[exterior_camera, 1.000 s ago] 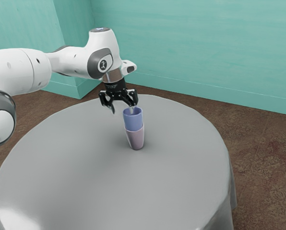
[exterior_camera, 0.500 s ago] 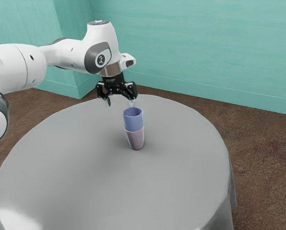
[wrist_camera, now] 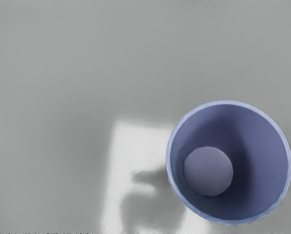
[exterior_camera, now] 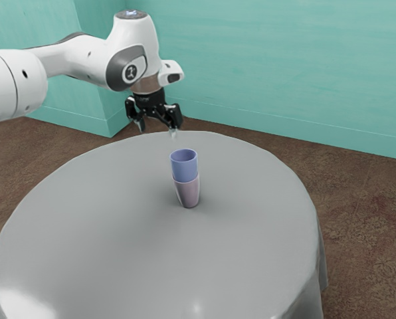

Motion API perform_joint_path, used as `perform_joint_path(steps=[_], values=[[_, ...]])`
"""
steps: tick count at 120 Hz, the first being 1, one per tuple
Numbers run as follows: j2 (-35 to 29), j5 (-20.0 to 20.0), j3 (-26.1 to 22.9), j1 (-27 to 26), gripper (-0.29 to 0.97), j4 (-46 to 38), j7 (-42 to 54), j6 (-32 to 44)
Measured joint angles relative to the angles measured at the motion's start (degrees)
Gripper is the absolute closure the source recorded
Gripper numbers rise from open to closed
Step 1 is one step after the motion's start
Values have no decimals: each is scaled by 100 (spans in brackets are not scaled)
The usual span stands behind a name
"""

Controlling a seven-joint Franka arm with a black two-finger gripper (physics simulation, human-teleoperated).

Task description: Place the left cup onto the right cup

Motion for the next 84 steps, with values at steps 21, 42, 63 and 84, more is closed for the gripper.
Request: perform_joint_path(steps=[21, 42, 63, 84], values=[[-409, 83, 1, -2, 0, -258, 183, -96], [-791, 176, 1, -2, 0, -468, 317, -330], [-1330, 220, -3, 0, 0, -1037, 404, -444], [-1629, 232, -11, -10, 0, -1334, 458, -493]])
